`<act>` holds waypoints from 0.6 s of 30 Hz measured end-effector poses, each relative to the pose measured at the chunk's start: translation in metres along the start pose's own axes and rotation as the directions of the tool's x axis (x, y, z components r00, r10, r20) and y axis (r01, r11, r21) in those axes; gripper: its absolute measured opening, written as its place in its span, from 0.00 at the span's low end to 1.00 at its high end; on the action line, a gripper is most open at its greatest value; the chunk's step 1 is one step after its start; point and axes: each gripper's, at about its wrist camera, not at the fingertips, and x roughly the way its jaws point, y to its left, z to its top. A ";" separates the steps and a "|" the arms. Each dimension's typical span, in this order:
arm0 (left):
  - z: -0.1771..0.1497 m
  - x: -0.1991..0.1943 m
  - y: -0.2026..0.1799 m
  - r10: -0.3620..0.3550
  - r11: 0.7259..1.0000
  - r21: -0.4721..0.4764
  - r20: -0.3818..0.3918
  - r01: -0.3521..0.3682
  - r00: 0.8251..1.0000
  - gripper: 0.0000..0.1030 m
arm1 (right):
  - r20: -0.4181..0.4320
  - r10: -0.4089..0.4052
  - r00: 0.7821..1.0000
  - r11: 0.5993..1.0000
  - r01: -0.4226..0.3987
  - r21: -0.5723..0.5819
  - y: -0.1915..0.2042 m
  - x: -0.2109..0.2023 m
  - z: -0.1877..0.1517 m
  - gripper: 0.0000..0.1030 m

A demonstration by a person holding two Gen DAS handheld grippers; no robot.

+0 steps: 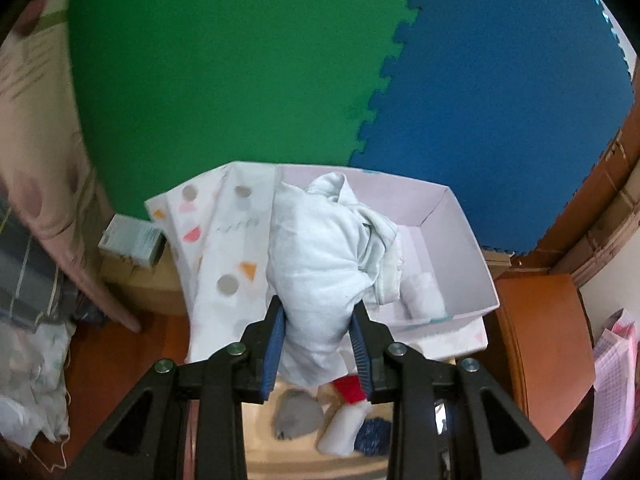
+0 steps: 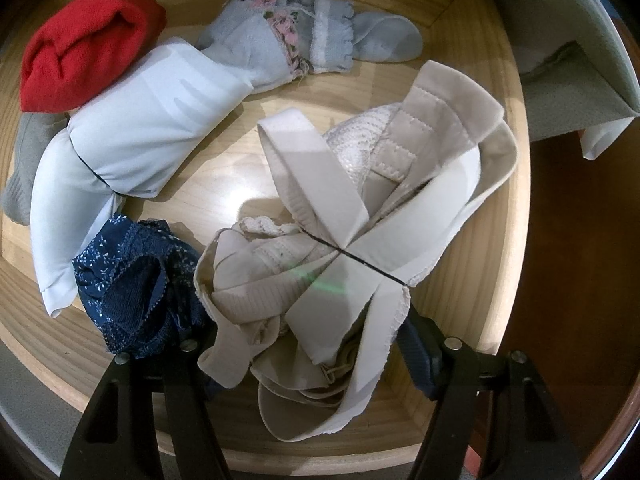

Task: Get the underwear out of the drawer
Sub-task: 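Lift the light blue underwear up into the white box with the left tool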

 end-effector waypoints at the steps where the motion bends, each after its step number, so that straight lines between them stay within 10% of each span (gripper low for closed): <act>1: 0.004 0.007 -0.004 0.003 1.000 0.003 -0.007 -0.003 1.000 0.30 | 0.000 0.000 1.000 1.000 0.000 0.001 0.000 0.000 0.000 0.65; 18: 0.007 0.122 -0.021 0.105 0.993 0.069 -0.135 -0.097 0.985 0.32 | 0.013 0.021 1.000 1.000 -0.021 -0.002 -0.002 -0.003 -0.001 0.65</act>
